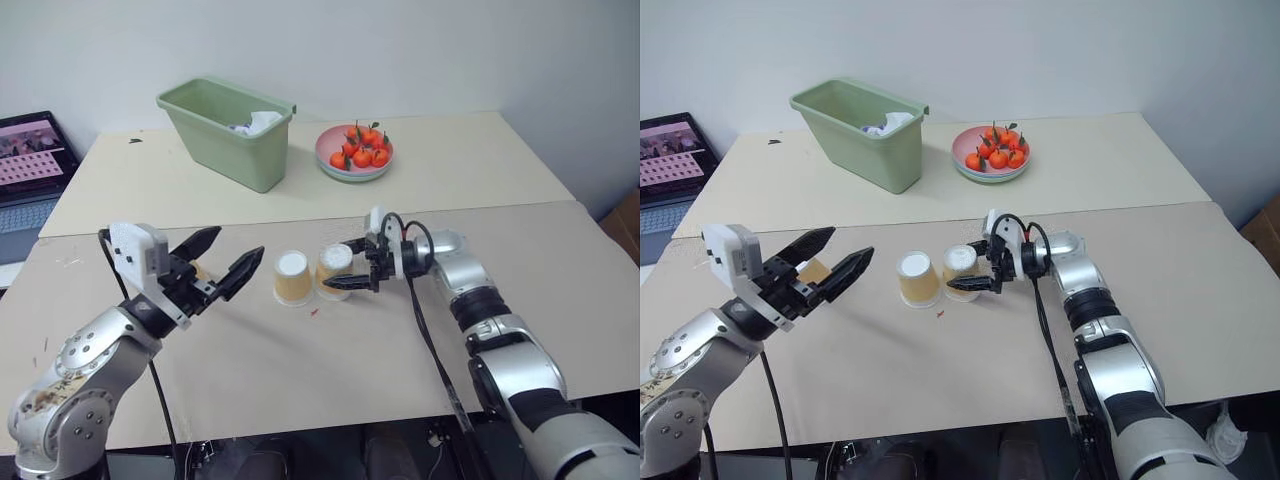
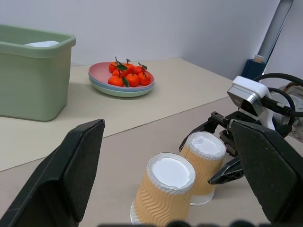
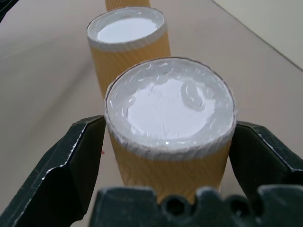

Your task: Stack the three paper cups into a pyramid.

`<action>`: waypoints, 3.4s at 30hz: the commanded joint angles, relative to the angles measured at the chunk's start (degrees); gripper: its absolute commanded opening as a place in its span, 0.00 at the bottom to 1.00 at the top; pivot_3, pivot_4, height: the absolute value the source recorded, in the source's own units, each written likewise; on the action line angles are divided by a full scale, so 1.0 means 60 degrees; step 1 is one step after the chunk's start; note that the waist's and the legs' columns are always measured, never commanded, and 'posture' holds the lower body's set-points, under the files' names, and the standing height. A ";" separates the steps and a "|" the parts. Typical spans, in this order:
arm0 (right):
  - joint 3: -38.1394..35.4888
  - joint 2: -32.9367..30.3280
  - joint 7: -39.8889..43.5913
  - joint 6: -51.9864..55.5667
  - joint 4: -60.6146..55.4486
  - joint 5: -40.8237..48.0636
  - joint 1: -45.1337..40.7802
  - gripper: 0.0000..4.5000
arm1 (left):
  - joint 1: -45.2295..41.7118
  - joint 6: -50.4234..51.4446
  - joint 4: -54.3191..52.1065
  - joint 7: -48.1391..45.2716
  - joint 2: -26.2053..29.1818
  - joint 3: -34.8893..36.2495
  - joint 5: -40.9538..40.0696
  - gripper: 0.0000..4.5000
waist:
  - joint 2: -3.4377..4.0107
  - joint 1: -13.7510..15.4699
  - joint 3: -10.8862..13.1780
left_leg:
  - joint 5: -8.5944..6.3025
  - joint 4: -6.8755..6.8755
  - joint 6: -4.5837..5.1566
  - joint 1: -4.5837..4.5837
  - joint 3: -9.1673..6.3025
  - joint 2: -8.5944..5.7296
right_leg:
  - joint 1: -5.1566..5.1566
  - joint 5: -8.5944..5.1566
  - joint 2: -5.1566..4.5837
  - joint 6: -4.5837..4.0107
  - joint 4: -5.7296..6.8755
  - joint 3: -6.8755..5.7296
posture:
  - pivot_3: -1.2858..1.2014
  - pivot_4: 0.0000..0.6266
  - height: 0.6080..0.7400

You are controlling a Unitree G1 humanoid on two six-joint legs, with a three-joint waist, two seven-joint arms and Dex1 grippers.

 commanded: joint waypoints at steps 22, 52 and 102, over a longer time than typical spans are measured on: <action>-0.2552 -0.3048 -0.0220 0.4498 -0.6505 0.3458 0.1963 0.99 | 0.1615 -0.0987 0.0232 0.2061 -0.0977 0.2326 -0.0685 1.00 | -0.0009 0.0052 0.0003 | -0.0009 0.0000 0.0002 0.0004 0.0028 0.0033 | 0.0012 0.0000 0.0027 -0.0002 -0.0007 0.0021 | 0.52 0.24 0.90; -0.2175 -0.2187 -0.1223 0.4395 -0.7060 0.4001 0.1489 0.99 | 0.1183 -0.2218 0.2738 0.0927 -0.0763 0.1023 0.2891 1.00 | -0.0016 0.0257 0.0005 | -0.0015 0.0000 -0.0001 0.0002 0.0037 0.0066 | 0.0002 0.0008 0.0065 -0.0015 -0.0024 0.0019 | 0.52 0.24 0.90; -0.2731 -0.3619 -0.2493 0.5204 -0.9385 0.4820 0.3786 1.00 | -0.7161 0.1043 0.5635 -0.5622 0.0112 -0.3101 0.1423 0.63 | -0.0038 0.0072 0.0018 | -0.0034 -0.0002 0.0023 -0.0025 0.0042 0.0087 | -0.0003 0.0027 0.0088 -0.0013 -0.0052 0.0014 | 0.52 0.24 0.90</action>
